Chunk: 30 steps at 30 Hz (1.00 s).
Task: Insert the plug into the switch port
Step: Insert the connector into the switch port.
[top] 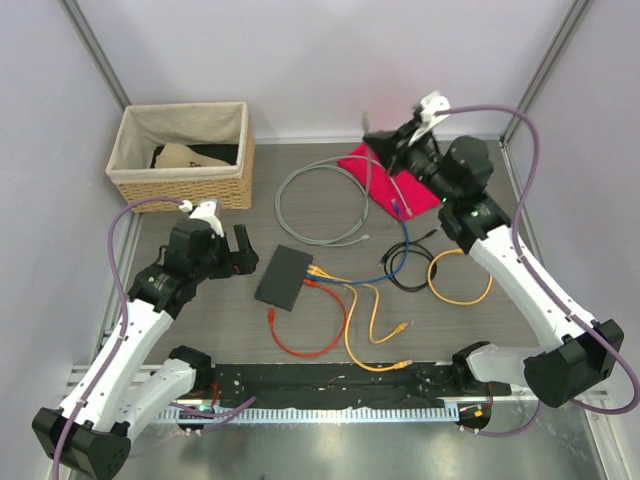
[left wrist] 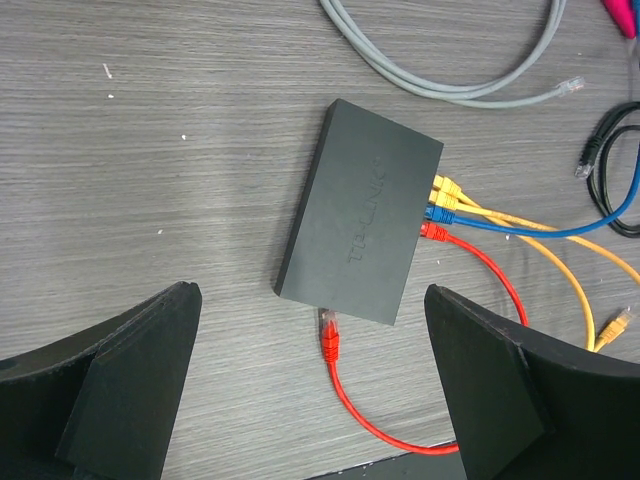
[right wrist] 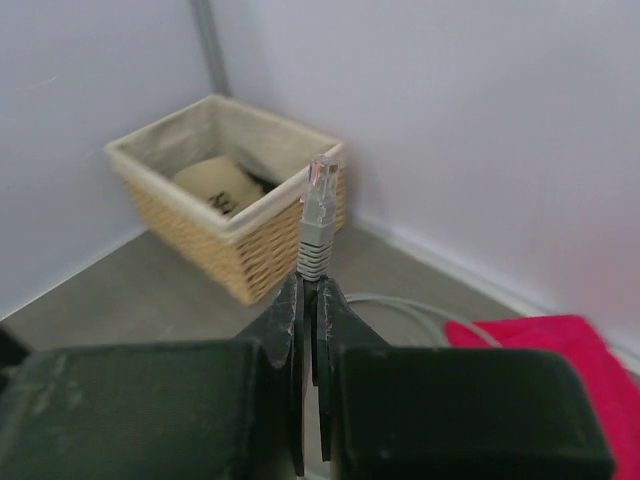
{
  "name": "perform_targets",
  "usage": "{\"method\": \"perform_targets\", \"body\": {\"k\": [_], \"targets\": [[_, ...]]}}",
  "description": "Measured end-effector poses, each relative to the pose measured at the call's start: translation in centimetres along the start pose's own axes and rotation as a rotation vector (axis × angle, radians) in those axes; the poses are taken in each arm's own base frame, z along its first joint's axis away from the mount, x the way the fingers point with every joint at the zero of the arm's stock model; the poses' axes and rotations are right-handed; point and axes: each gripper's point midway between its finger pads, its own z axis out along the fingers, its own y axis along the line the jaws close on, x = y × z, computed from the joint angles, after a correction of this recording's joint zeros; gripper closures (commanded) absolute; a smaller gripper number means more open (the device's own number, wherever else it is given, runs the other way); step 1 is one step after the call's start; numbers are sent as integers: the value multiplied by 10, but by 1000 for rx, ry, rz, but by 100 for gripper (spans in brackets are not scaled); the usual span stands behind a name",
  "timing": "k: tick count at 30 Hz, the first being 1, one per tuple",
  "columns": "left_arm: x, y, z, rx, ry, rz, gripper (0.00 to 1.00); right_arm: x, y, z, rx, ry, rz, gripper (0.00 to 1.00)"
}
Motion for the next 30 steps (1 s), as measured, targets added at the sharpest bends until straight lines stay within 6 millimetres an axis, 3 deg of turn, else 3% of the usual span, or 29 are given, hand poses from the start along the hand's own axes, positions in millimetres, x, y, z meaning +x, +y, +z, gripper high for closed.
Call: {"method": "perform_targets", "body": {"k": [6,10,20,25,30], "targets": [[1,2,1,-2,2,-8,0,68,95,-12,-274,147,117,99],[2,-1,0,23,-3,-11,0,97,132,-25,-382,207,189,99],[-10,-46,-14,295,-114,-75,0,214,157,-70,-450,429,462,99],[-9,-69,-2,412,-83,-171,0,241,173,-80,-504,497,532,98],[-6,-90,16,463,-29,-239,8,254,186,-83,-562,522,571,98]]}}
